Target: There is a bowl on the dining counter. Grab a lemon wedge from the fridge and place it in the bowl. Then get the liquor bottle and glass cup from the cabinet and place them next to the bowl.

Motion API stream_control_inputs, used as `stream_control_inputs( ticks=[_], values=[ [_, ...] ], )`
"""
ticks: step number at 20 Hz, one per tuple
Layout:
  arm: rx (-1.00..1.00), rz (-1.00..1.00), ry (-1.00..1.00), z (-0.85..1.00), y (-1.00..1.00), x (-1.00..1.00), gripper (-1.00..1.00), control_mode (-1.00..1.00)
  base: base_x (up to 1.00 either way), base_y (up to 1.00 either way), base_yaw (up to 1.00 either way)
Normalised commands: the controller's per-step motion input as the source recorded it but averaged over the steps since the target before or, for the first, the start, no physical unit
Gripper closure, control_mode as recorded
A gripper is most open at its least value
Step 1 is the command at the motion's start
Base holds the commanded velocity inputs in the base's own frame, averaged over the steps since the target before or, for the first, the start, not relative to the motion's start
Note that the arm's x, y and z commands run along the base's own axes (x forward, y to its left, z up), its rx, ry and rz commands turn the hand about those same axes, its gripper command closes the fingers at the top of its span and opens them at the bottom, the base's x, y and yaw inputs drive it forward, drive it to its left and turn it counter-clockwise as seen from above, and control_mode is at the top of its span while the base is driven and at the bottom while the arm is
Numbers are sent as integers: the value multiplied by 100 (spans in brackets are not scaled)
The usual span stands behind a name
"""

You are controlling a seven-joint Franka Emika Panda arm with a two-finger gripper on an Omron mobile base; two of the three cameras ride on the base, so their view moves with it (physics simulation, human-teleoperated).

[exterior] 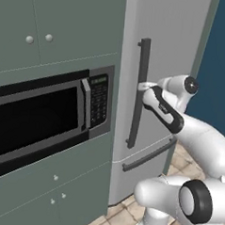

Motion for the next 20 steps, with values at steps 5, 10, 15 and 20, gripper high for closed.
stream_control_inputs(
  ticks=[5, 10, 15, 20],
  values=[
    [6, 3, 0, 1, -6, 42, -100, -100, 0, 0, 0],
    [5, 3, 0, 0, -11, 43, -100, -100, 0, 0, 0],
    [5, 5, 0, 0, -9, 45, -100, -100, 0, 0, 0],
    [4, 6, 0, 0, -4, 45, -100, -100, 0, 0, 0]
  ],
)
